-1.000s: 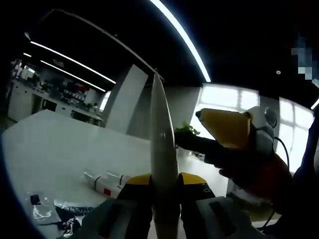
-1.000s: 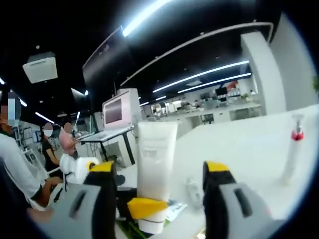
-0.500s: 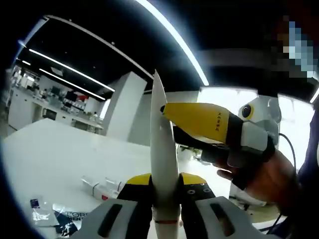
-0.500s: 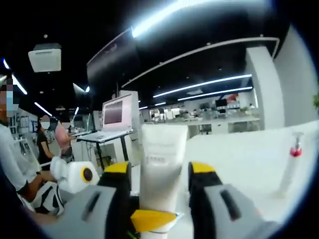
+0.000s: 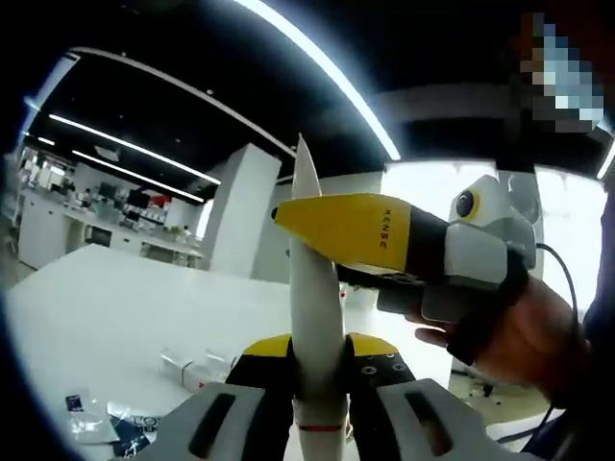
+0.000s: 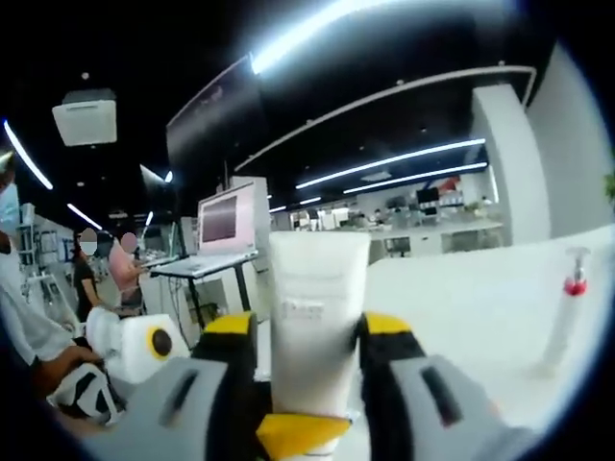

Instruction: Arrange the skincare products in the storage area until every visible bottle or jar stands upright without overlapping.

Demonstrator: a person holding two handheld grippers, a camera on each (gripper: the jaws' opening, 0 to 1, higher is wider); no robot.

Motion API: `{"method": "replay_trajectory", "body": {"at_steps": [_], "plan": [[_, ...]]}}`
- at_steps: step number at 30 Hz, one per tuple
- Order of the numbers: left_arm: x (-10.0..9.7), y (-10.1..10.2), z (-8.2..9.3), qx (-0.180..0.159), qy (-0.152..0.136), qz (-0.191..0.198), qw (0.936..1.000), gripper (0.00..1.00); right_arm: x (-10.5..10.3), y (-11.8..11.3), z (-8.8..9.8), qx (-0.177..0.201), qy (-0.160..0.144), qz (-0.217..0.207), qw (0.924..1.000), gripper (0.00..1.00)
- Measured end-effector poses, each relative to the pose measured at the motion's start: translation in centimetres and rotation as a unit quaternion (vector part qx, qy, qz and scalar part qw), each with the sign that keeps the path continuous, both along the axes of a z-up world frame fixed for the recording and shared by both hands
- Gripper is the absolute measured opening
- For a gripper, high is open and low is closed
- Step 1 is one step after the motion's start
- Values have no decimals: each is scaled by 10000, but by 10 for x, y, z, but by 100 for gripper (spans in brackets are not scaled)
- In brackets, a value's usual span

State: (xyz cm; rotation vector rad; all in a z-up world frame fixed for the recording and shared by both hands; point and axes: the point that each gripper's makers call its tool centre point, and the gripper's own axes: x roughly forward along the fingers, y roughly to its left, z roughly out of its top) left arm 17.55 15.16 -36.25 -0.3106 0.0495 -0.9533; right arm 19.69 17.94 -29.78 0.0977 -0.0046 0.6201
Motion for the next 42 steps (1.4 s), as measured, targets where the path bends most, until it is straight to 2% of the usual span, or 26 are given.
{"method": "replay_trajectory", "body": {"at_steps": [9, 16, 29, 34, 42], "plan": [[-1, 0, 3, 62, -126, 57, 9999, 18, 1, 5, -4, -30, 64, 33, 10000, 44], [-3, -1, 2, 166, -211, 103, 9996, 18, 3, 0, -6, -123, 31, -86, 9999, 39], [-4, -2, -1, 281, -274, 108, 9992, 19, 0, -2, -9, 10, 24, -73, 10000, 37], [-4, -2, -1, 452, -490, 154, 9977, 20, -2, -2, -8, -2, -85, -70, 9999, 36], [-1, -3, -5, 606, -585, 151, 9963, 22, -1, -4, -16, -140, -73, -127, 9998, 36]]}}
